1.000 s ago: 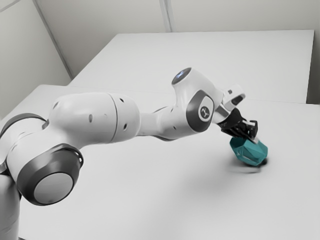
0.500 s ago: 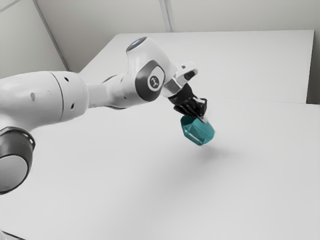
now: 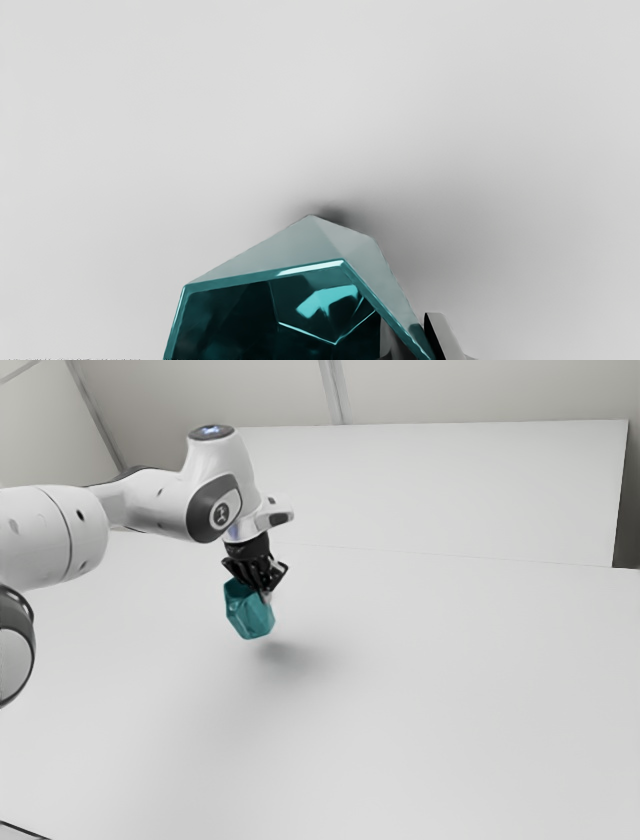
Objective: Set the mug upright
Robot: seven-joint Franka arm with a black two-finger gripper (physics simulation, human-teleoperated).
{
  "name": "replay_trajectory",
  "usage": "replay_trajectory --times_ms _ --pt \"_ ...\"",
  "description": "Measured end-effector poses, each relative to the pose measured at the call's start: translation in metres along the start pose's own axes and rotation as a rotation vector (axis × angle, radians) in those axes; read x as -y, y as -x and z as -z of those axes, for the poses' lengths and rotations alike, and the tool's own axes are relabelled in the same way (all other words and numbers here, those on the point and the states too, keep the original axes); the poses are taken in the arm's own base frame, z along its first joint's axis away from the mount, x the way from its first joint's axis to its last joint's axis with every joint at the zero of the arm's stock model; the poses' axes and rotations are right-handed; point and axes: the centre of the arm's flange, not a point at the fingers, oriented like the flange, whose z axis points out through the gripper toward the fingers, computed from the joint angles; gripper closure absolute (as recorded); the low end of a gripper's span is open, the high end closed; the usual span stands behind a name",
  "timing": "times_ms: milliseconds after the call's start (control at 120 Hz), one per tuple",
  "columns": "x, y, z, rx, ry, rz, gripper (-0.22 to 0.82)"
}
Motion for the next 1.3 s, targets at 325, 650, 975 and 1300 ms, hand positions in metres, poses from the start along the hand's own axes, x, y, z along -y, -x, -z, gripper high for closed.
replay_trajectory --times_ms 325,650,975,1300 --pt "0.032 -0.001 -0.024 0.029 -0.041 0.058 0.79" --pt "0.04 -0.001 -0.046 0.063 -0.049 0.087 0.79" --pt "0.039 0.001 -0.054 0.091 -0.051 0.098 0.79" --pt "0.036 0.013 -0.045 0.172 0.01 0.133 0.33"
